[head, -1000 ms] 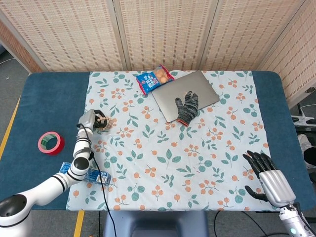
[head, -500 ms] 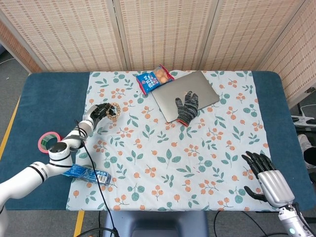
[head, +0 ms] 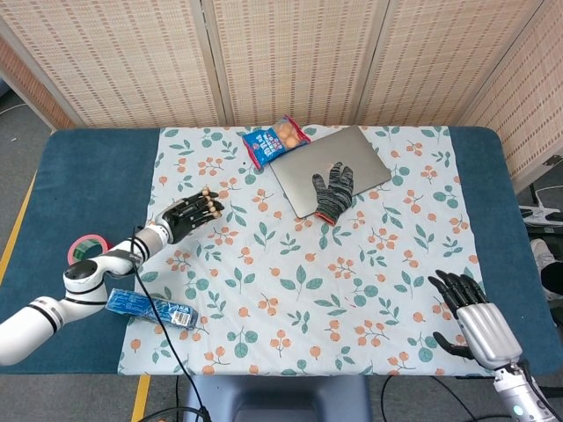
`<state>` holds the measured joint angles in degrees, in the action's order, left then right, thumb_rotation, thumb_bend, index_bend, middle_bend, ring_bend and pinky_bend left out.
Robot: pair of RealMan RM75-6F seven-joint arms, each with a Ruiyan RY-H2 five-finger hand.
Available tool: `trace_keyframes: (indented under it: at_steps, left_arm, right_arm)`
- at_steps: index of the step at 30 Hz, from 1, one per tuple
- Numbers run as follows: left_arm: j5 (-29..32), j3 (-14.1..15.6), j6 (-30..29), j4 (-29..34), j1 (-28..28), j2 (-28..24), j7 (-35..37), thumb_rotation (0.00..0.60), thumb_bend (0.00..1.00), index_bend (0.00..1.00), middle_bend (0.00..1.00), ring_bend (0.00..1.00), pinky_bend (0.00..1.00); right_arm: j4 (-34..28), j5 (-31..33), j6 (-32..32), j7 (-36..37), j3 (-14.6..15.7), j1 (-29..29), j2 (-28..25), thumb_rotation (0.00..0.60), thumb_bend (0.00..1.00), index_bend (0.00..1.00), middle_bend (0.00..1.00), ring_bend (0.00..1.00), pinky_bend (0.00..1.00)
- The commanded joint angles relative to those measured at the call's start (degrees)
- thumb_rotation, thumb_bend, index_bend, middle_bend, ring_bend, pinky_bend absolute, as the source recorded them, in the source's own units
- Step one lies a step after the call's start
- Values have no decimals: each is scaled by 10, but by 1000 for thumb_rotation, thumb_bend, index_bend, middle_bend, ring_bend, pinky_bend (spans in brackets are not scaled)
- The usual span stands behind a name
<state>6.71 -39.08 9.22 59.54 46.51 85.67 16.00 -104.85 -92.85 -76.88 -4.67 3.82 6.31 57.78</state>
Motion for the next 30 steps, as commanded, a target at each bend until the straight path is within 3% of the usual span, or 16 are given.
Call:
trace_keyframes:
  at_steps: [1,5,9,13,17,22,24,30]
  left_arm:
    - [-82,-62,55,-8,-47,33,-21,600,487,135,179,11,97]
    - [-152,-115,29,-16,-69,69,-67,600,460,45,34,0,56]
    - [-204,-143,20,-18,-84,89,-84,600,447,44,26,0,49]
    - [-211,-187,91,-30,-111,108,-70,600,449,109,117,0,46]
    - [-188,-263,182,-72,-142,156,-83,600,448,238,265,13,63]
    - [-159,-338,260,-136,-156,211,-123,600,448,305,370,72,92]
    - [-161,-354,265,-151,-155,225,-146,600,449,340,413,95,94]
    - [-177,-372,290,-167,-153,238,-179,600,416,386,396,64,49]
  right_arm:
    - [0,1,1,0,0,1,0,600,208,0,0,0,0]
    - [0,2,1,2,-1,1,-1,600,208,0,0,0,0]
    - [1,4,3,3,-1,2,0,600,208,0,0,0,0]
    - [1,6,6,0,-1,3,1,600,208,0,0,0,0]
    - [-1,7,6,-5,-1,3,2,600,208,0,0,0,0]
    - [-2,8,5,-6,-1,2,2,600,208,0,0,0,0]
    - [-2,9,6,-6,-2,3,3,600,208,0,0,0,0]
    - [-1,8,6,-5,-2,4,3,600,208,0,0,0,0]
